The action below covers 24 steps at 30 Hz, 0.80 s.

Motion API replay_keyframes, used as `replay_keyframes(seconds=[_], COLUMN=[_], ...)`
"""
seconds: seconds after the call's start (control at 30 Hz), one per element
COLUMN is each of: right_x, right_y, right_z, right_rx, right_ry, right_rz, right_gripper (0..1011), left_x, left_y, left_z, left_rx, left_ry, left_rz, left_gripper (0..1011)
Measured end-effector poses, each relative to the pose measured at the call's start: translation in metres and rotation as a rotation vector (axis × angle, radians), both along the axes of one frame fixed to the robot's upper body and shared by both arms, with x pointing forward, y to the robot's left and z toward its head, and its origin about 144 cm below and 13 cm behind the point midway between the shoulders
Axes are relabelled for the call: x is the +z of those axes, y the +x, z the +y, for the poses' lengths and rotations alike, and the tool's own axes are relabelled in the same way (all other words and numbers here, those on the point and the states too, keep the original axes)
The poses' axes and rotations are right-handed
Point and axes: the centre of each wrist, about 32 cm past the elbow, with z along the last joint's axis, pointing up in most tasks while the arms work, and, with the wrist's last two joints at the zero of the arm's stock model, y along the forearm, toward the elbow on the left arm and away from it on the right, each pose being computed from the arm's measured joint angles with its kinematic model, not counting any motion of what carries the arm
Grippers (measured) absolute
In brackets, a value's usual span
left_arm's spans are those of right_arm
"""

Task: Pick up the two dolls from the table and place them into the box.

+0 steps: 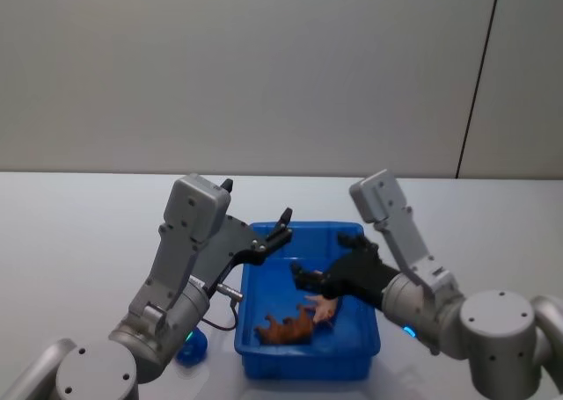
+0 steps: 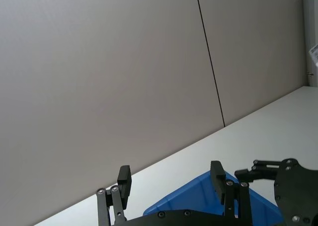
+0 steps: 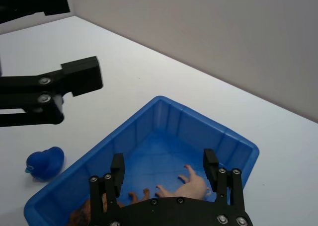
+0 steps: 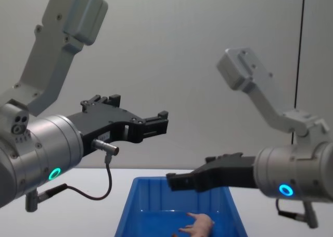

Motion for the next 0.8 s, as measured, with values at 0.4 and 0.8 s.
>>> replay_keyframes(seconds=[0.4,0.8], right_x=[-0.002,-0.012], right_y=[-0.004,-0.014], right_z=[-0.036,-0.081], right_rx=[-0.053,-0.096], right_ry=[0.014,0.016], right_rz=[-0.055,-0.060], right_gripper=[1001,1001], left_x=[0.000,0.000], left_y=[0.000,0.000], left_z=[0.000,0.000], left_rx=[0.000,0.000], left_ry=[0.000,0.001], left_rz=[0.000,0.000], left_gripper=[1001,1001])
